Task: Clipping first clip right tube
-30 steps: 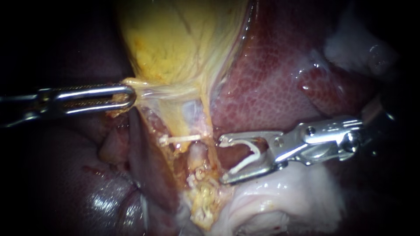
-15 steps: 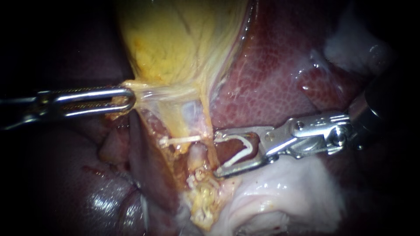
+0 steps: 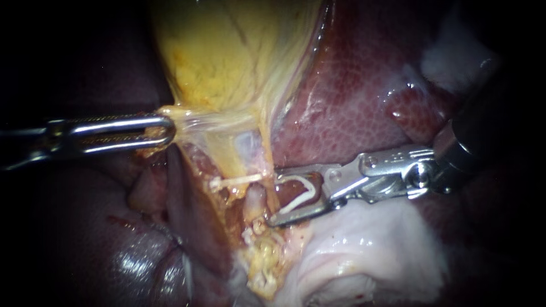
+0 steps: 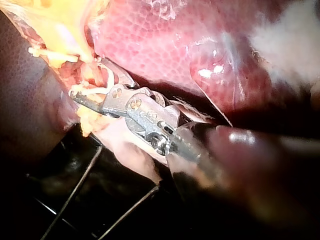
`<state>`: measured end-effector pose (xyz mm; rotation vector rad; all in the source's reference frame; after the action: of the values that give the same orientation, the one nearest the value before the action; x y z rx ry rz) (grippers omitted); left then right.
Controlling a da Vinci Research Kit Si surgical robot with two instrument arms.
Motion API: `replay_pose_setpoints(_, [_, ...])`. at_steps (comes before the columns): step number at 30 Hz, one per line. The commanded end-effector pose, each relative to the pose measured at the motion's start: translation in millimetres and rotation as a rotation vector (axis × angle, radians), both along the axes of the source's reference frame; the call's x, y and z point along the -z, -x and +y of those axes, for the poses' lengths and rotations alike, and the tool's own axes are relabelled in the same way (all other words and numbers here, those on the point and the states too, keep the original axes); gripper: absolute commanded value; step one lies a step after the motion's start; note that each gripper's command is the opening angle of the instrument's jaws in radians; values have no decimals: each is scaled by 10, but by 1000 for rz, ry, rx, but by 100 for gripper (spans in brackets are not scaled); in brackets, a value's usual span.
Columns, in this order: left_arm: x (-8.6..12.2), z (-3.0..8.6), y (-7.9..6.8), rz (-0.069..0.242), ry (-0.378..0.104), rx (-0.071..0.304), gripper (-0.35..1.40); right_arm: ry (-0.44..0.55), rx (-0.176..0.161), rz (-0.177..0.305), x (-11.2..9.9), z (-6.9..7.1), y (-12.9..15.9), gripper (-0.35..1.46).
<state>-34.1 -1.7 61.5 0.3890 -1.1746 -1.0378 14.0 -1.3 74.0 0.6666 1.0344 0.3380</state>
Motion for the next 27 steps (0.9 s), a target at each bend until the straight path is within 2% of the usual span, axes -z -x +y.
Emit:
replay_pose_setpoints(1, [0, 0, 0, 0, 0, 0, -35, -2, 5, 3, -1, -1, -1, 60])
replay_pose_setpoints(6, [-1, 0, 0, -1, -5, 2, -35, -37, 25, 8, -5, -6, -5, 59])
replay_pose_setpoints(15, [-6, 3, -2, -2, -5, 2, -35, -111, 60, 66, -9, -11, -14, 57])
replay_pose_setpoints(27, [-10, 8, -7, -3, -7, 1, -35, -188, 117, 95, -22, -22, -25, 55])
